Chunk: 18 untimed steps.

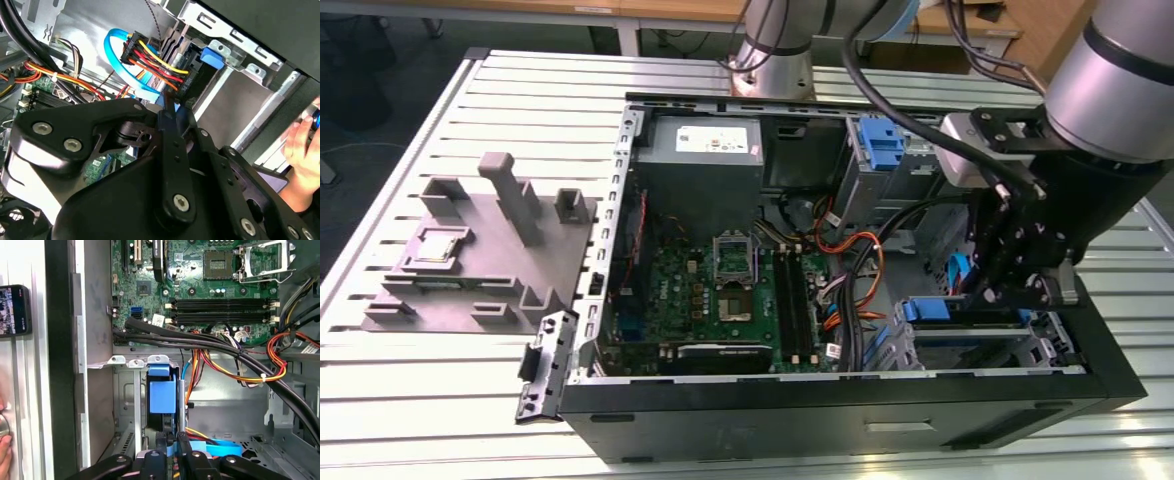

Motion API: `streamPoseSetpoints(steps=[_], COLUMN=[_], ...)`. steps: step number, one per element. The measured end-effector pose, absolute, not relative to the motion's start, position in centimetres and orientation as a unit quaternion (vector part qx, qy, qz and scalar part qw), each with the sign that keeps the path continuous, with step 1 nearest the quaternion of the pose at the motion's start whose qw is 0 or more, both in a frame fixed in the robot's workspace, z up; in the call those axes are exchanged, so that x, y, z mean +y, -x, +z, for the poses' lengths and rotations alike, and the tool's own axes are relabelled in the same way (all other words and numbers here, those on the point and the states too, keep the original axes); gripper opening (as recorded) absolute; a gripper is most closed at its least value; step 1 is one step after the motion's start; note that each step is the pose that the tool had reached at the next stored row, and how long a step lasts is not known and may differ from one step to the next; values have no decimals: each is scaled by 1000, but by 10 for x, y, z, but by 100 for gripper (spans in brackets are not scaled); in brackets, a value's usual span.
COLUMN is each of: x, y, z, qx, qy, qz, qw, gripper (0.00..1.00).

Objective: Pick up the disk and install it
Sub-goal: 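Insert the second disk wire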

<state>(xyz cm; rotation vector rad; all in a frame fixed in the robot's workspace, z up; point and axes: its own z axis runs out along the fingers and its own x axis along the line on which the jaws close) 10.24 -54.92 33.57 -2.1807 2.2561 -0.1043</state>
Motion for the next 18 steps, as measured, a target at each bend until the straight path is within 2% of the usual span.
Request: streamPoseSetpoints(steps=[7,9,18], x=[-549,-549,-549], y=[-102,-102,-102], z=[346,346,346], qx=[719,719,719], qy=[695,695,695], qz=[-33,-33,-33], qw=[1,1,1], gripper=[22,10,10])
